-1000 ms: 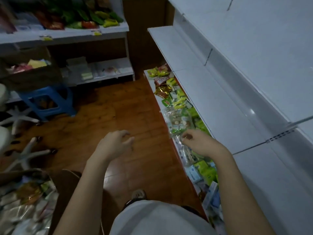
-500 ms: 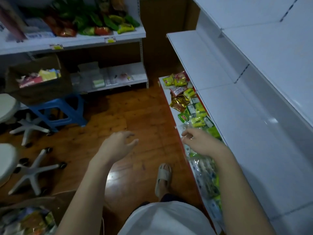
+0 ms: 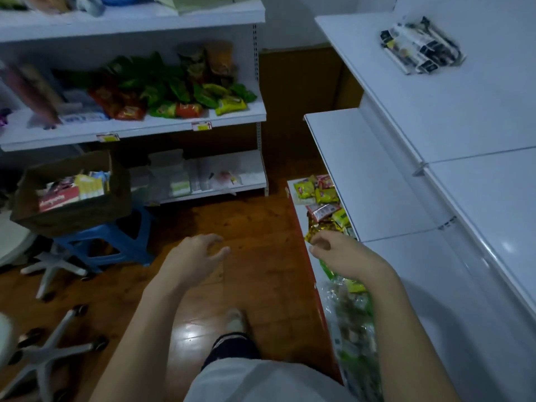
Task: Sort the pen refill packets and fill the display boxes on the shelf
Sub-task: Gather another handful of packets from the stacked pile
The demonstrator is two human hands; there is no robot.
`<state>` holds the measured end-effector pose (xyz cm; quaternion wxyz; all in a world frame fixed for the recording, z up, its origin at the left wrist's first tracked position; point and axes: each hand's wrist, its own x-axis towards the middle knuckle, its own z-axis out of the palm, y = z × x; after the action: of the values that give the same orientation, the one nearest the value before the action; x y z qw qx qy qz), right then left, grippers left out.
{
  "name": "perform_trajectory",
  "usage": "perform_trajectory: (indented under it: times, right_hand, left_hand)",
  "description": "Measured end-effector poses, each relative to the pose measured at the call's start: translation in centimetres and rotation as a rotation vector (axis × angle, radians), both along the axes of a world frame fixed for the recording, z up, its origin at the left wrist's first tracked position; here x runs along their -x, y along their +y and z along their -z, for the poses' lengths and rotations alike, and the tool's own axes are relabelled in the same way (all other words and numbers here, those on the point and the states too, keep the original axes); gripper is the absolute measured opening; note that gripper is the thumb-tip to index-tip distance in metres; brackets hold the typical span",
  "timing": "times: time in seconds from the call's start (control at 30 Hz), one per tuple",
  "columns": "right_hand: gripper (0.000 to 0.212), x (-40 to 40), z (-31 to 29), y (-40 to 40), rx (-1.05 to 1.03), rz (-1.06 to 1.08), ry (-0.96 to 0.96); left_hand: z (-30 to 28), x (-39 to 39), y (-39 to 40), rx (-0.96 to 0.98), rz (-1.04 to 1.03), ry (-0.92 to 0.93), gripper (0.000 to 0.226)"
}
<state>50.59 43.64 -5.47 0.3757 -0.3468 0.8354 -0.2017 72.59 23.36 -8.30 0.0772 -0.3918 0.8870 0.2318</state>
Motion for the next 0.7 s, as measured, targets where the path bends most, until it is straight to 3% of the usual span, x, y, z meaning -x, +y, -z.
perform_trajectory:
  times: [0.3,0.5,0.7]
  right_hand:
    - [0.028,9.9,0.3,-13.7,-0.048,0.062,0.071]
    - [0.028,16.3,-0.4,-22.3,-0.007,0.106,0.104]
    - [0.030,22.2,0.6,-28.7,-0.059,0.126,0.010]
  left_hand:
    - [0.7,11.7,-15.5,-0.026,0.047,0.110,0.050]
    - [0.4,19.8,-24.6,-0.024,0.134,0.114,0.051]
    - [-0.1,27.3,-32.3,-0.017,0.203,0.023,0.058]
